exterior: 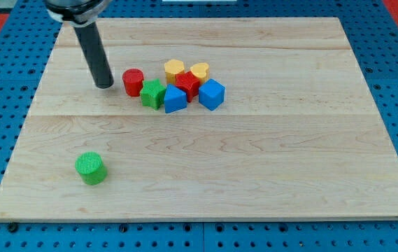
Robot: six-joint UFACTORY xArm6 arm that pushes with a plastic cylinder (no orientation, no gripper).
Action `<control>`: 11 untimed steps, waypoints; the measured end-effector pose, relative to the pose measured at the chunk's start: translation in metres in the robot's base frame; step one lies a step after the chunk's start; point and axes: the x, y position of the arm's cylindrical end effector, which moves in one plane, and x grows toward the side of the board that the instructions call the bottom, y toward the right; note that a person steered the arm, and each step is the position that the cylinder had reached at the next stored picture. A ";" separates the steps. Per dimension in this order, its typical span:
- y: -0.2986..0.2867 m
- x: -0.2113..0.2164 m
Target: Place the green circle diagonally to the bottom right of the blue triangle
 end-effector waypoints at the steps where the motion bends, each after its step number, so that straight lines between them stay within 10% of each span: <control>1: 0.028 0.000; 3: -0.035 0.025; 5: -0.104 0.176; 11: 0.256 0.161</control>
